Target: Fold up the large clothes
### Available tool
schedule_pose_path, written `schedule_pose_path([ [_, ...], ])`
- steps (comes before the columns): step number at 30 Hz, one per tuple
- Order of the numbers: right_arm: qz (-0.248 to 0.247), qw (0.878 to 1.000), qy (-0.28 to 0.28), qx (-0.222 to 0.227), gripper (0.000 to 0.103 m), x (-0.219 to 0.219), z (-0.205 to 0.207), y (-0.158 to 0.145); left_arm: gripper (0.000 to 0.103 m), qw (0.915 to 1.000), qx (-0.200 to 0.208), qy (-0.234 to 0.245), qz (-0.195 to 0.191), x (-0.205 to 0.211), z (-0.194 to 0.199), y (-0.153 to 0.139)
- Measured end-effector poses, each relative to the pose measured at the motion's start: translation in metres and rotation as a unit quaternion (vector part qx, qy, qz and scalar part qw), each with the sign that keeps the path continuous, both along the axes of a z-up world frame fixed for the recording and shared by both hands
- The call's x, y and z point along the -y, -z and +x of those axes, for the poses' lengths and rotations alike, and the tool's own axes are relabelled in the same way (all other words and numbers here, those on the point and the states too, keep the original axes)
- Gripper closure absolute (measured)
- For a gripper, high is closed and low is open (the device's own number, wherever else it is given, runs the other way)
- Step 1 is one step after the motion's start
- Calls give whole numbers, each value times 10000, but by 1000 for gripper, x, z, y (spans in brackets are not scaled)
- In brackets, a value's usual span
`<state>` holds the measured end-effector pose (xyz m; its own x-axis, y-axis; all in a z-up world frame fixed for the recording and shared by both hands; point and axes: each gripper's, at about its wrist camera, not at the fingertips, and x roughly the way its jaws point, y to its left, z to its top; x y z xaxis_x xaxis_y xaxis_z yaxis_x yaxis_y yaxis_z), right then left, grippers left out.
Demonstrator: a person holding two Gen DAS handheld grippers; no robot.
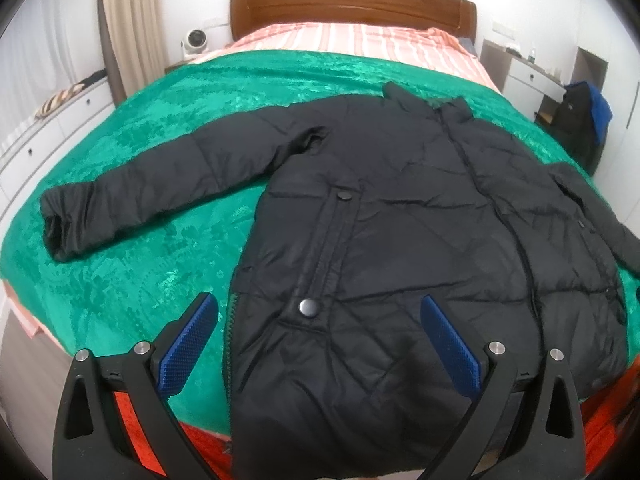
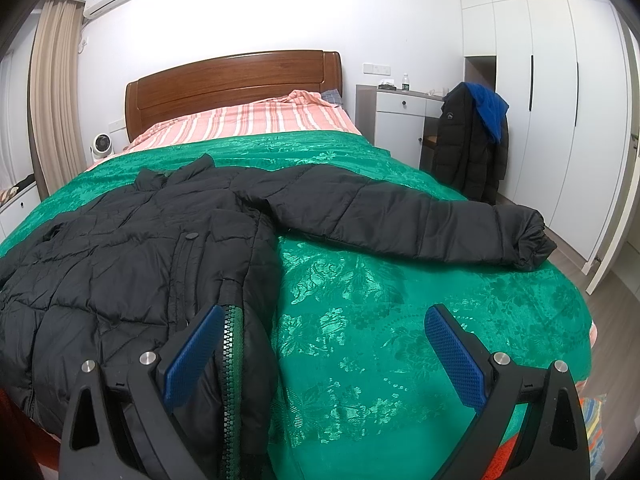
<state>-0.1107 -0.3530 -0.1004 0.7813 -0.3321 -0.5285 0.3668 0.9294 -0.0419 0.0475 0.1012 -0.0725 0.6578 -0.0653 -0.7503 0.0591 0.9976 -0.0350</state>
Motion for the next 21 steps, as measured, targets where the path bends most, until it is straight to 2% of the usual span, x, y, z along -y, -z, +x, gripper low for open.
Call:
schedule_pose_path([
  [21,4,10000,-7,-10,4,0,0,1,2,9999,-106,-27,-70,-3,1,4],
])
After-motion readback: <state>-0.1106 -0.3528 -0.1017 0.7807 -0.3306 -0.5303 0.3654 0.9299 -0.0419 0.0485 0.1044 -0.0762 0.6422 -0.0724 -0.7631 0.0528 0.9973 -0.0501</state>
